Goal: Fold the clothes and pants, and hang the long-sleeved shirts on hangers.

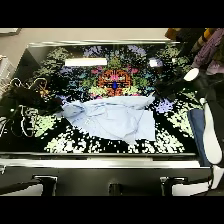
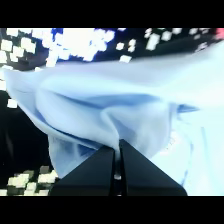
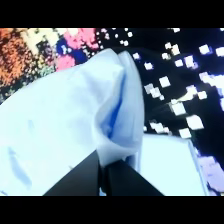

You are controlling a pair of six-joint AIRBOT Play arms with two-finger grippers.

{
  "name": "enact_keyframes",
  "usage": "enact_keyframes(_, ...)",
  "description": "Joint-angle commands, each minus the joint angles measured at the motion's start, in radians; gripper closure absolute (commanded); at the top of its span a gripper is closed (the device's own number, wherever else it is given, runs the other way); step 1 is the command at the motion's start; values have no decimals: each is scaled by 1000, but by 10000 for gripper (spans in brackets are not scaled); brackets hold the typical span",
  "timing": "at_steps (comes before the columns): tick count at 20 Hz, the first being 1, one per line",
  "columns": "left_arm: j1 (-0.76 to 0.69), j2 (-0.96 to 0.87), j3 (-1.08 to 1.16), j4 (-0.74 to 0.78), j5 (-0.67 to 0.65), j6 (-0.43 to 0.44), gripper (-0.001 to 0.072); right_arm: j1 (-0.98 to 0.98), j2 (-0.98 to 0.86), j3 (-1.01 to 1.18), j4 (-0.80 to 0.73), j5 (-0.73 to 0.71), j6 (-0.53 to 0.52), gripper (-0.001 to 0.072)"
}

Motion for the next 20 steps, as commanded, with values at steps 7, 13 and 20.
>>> enact_keyframes(7,2,-94,10,0,8,58,690,-94,46,1,35,113,-225,274)
enact_keyframes(13,1,-93,64,10,74,72,690,-351,332,-424,-57,249,-310,239)
enact_keyframes(20,1,-94,63,10,86,72,689,-263,454,-852,111,14,-368,239)
